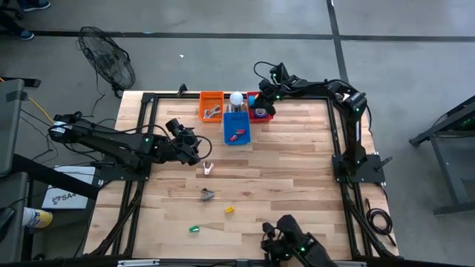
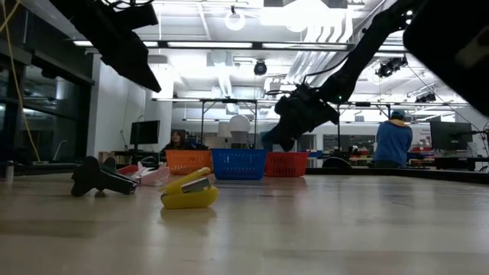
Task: Pick and place Stapler, Stapler remover, tape
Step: Put the light blue tape into the red basket
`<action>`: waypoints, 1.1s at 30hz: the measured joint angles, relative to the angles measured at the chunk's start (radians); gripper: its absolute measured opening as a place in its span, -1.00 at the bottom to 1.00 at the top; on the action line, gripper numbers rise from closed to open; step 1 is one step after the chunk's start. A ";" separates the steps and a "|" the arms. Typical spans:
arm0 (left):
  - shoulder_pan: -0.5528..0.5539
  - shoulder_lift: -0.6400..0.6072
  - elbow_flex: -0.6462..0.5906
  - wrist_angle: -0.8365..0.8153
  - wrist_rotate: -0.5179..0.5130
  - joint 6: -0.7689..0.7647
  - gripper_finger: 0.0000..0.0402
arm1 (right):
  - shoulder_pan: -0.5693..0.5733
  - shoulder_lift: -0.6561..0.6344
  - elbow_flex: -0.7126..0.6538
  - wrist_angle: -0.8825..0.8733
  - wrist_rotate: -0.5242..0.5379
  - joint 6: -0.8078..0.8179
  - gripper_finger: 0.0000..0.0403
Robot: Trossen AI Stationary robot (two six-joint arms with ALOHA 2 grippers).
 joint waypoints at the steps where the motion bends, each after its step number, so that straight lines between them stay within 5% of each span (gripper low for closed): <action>1: 0.000 0.000 0.000 0.000 0.000 -0.001 0.27 | 0.000 0.008 0.000 0.012 -0.008 0.003 -0.84; 7: 0.000 0.000 0.000 0.000 0.011 -0.009 0.27 | 0.000 0.030 0.000 0.050 -0.011 0.037 -0.83; 17: 0.000 0.000 0.000 0.000 0.016 -0.019 0.27 | 0.001 0.031 0.000 0.061 0.034 0.058 -0.41; 33: 0.000 0.000 0.000 0.000 0.017 -0.028 0.27 | 0.001 -0.044 -0.001 -0.015 0.108 0.014 -0.12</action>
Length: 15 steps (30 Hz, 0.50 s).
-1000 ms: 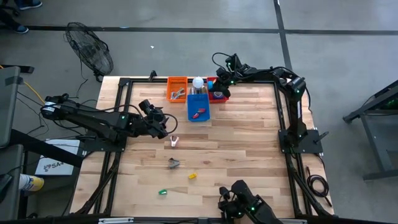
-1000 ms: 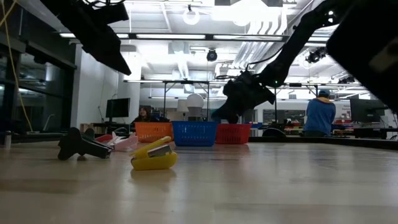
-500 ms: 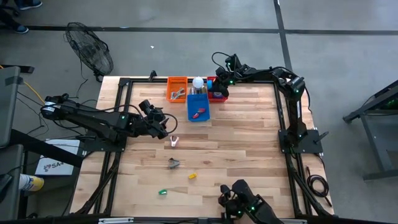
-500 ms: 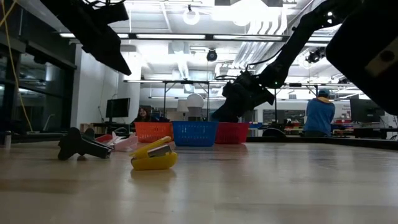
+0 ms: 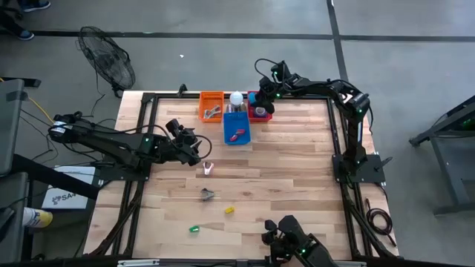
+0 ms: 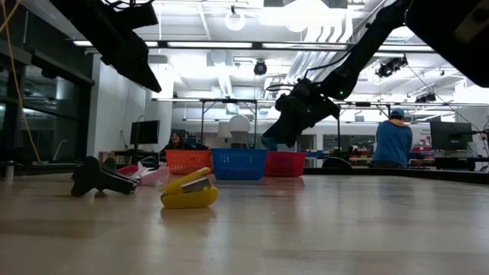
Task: Pick and place Stapler, Stapler remover, tape
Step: Put the light blue tape into the red basket
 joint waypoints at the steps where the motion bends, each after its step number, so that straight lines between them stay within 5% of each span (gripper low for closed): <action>1: 0.000 0.000 0.000 0.000 0.000 0.000 0.27 | 0.001 0.000 0.000 0.000 -0.004 -0.002 -0.12; 15: 0.000 0.000 0.000 0.000 0.000 -0.001 0.27 | 0.027 -0.001 0.000 0.020 0.010 -0.016 -0.15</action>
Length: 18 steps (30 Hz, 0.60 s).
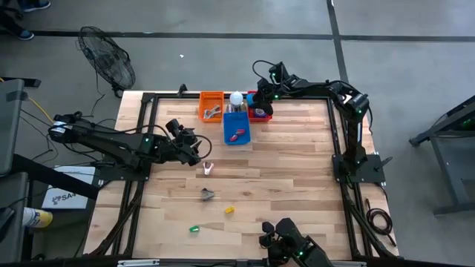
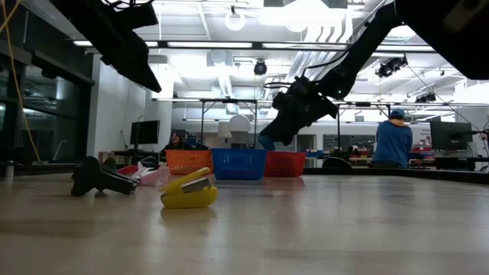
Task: Pick and place Stapler, Stapler remover, tape
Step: Put the light blue tape into the red basket
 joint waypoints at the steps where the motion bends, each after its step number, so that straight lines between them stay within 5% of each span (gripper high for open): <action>1: 0.000 0.000 0.000 0.000 0.000 0.000 0.27 | 0.000 0.000 0.000 -0.001 0.003 0.002 -0.15; 18: 0.000 0.000 0.000 0.000 0.020 0.000 0.27 | -0.002 0.003 0.000 -0.019 0.043 0.002 -0.38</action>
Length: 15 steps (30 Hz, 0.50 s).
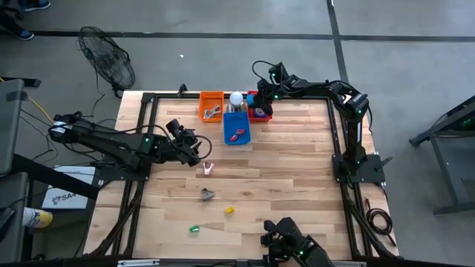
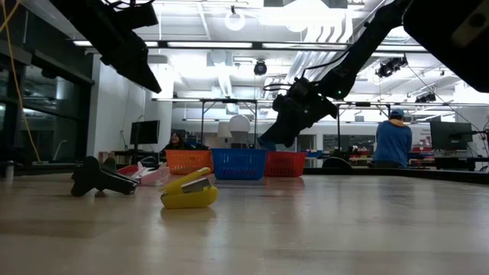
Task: Pick and place Stapler, Stapler remover, tape
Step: Put the light blue tape into the red basket
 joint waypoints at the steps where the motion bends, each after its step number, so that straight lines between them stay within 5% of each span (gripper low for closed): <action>1: 0.000 0.000 0.000 0.000 0.000 0.000 0.27 | 0.000 0.000 0.000 0.000 0.000 0.001 -0.39; 15: 0.000 0.000 0.000 0.000 -0.001 -0.003 0.27 | -0.001 0.001 0.000 -0.003 0.048 0.045 -0.83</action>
